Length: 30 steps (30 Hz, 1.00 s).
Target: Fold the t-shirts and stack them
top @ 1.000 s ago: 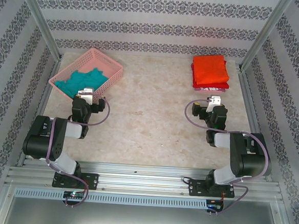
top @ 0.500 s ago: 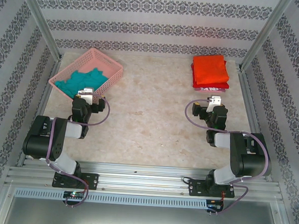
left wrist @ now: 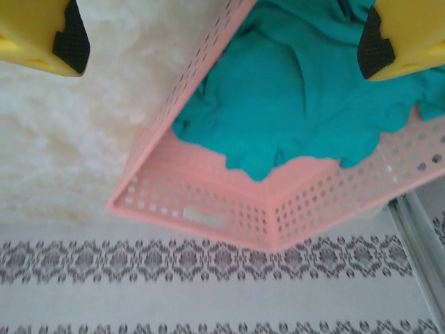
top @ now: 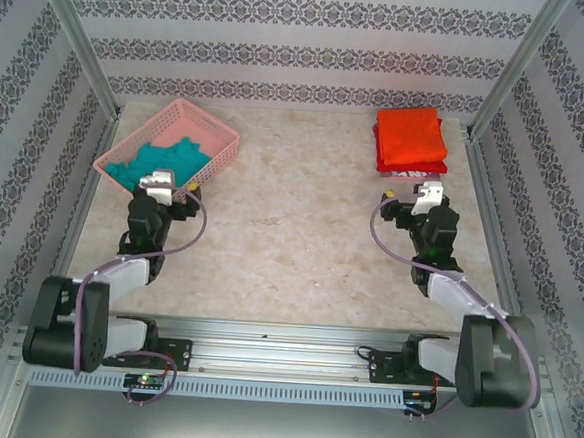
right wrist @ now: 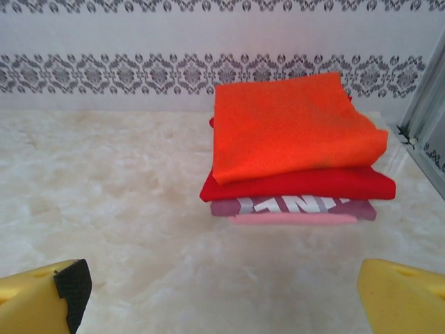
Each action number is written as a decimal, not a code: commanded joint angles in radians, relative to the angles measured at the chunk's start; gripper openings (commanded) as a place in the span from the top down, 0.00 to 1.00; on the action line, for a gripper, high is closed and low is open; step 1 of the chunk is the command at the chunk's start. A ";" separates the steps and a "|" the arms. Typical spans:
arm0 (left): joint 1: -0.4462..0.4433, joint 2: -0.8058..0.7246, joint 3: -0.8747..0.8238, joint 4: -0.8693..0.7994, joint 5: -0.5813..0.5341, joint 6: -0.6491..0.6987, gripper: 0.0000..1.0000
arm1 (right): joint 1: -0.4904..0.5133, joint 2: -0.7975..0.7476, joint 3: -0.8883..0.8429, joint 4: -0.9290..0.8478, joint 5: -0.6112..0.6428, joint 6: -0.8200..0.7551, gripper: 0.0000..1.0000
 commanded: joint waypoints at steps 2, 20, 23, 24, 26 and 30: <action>-0.001 -0.021 0.193 -0.328 -0.114 -0.124 0.00 | 0.049 -0.072 0.062 -0.136 -0.058 0.023 0.02; 0.032 0.793 1.138 -1.223 -0.225 -0.473 0.00 | 0.510 -0.086 0.221 -0.293 0.087 -0.097 0.02; 0.042 0.871 1.205 -1.284 -0.221 -0.513 0.00 | 0.510 -0.075 0.213 -0.293 0.090 -0.087 0.02; 0.045 0.898 1.231 -1.309 -0.223 -0.525 0.00 | 0.510 -0.072 0.210 -0.295 0.089 -0.088 0.02; 0.051 0.938 1.272 -1.349 -0.228 -0.543 0.00 | 0.510 -0.064 0.206 -0.302 0.093 -0.089 0.02; 0.063 1.001 1.340 -1.419 -0.225 -0.592 0.19 | 0.506 -0.047 0.200 -0.313 0.097 -0.089 0.02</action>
